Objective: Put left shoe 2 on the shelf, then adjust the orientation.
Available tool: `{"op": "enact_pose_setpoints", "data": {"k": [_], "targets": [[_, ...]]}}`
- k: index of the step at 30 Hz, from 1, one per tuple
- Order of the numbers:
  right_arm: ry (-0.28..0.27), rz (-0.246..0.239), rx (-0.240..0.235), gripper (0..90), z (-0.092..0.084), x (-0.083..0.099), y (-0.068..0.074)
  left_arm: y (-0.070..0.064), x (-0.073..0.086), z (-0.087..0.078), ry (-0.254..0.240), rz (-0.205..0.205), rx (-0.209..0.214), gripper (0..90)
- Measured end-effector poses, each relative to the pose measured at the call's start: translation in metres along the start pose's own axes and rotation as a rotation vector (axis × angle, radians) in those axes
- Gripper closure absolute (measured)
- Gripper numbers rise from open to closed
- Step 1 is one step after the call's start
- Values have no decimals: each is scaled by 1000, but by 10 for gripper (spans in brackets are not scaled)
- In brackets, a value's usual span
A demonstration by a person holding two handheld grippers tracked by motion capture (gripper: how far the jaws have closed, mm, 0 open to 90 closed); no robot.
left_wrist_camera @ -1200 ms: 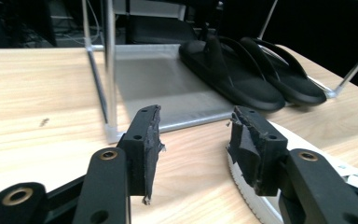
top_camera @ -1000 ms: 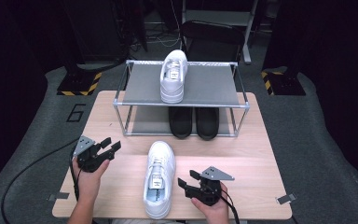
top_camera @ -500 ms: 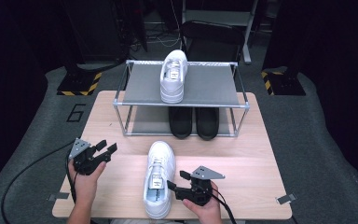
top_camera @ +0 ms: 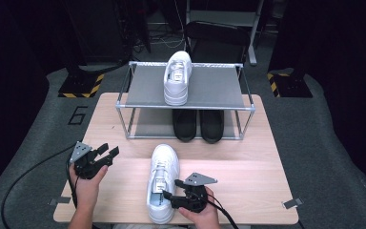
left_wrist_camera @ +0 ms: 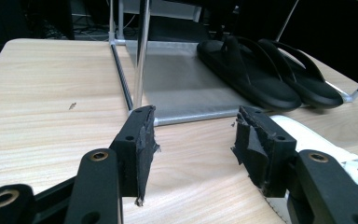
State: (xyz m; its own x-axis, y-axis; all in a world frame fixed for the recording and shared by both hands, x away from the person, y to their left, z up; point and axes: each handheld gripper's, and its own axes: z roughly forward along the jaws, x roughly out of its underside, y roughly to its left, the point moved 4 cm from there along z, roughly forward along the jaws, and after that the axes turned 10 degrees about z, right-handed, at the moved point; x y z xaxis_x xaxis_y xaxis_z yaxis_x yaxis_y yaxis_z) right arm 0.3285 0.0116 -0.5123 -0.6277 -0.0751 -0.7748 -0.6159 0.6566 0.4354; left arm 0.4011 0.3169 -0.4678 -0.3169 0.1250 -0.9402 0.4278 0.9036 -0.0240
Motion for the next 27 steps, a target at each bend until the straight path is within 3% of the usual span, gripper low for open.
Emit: {"op": "enact_pose_setpoints", "data": {"k": [5,8,10,19,23,27], "targets": [[-5,15,-5,462,-3,-4,-2,1,0,-1,-8,-3,-7,471],[-1,0,7,513,-7,-9,-7,2,0,-2,-6,-6,-7,471],[-12,26,13,532,-10,-13,-12,2,0,-1,-6,-12,-10,471],[-29,-12,117,582,-22,-32,-40,4,2,0,0,-18,-13,471],[5,21,96,530,-23,-33,-46,4,2,0,4,-25,-9,471],[4,5,95,578,-23,-31,-43,4,3,0,5,-25,-8,471]]}}
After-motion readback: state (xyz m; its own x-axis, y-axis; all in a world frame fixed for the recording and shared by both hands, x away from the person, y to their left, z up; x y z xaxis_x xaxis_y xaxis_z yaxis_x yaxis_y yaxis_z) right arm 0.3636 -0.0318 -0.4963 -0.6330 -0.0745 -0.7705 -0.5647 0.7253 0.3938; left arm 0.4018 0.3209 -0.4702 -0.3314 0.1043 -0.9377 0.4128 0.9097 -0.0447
